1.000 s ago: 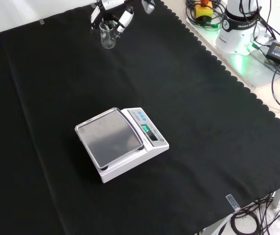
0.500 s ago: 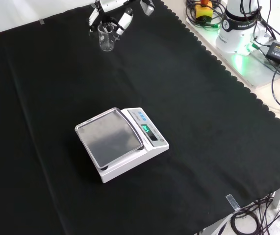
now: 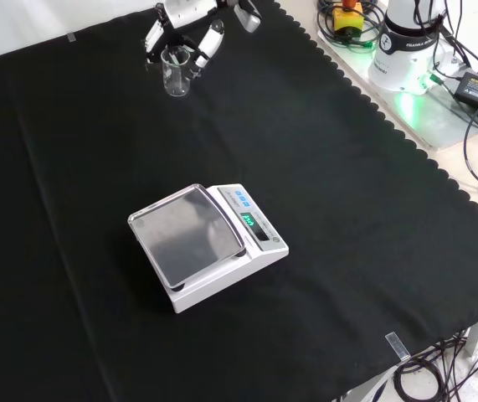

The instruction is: Put the beaker on the electronic balance.

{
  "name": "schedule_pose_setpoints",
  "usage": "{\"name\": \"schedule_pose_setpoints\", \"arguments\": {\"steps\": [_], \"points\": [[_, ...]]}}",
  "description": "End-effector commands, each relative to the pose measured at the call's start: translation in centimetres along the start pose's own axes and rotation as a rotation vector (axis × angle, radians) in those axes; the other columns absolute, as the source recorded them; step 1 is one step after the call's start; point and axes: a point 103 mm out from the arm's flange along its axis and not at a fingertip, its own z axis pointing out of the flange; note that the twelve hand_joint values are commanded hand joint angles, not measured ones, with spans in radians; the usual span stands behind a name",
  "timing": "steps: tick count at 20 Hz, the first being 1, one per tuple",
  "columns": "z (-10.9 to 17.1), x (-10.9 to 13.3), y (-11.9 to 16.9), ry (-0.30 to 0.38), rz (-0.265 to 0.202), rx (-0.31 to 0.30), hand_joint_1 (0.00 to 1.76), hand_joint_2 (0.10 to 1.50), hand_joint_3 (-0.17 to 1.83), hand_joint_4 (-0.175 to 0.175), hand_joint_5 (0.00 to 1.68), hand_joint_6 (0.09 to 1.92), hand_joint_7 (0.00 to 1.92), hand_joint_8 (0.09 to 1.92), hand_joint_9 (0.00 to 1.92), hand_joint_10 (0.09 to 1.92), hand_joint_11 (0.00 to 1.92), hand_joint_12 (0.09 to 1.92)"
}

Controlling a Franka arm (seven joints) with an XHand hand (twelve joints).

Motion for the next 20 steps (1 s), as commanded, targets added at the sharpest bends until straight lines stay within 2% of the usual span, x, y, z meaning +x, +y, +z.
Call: {"name": "schedule_pose_setpoints", "arguments": {"steps": [1,6,13,20], "points": [[0.7,6.9,3.0,-0.013,-0.104,0.051,1.12,1.15,-0.17,-0.175,0.56,0.79,0.71,0.86,1.35,0.35,1.56,0.58],[1.3,9.5,4.2,0.006,-0.163,0.055,1.12,1.15,-0.17,-0.175,0.56,0.79,0.71,0.86,1.35,0.35,1.56,0.58],[1.9,13.0,5.6,0.01,-0.227,0.064,1.12,1.15,-0.17,-0.175,0.56,0.8,0.72,0.86,1.35,0.35,1.56,0.58],[2.8,15.7,6.2,0.045,-0.284,0.085,1.11,1.15,-0.17,-0.175,0.56,0.8,0.72,0.86,1.35,0.36,1.57,0.57]]}}
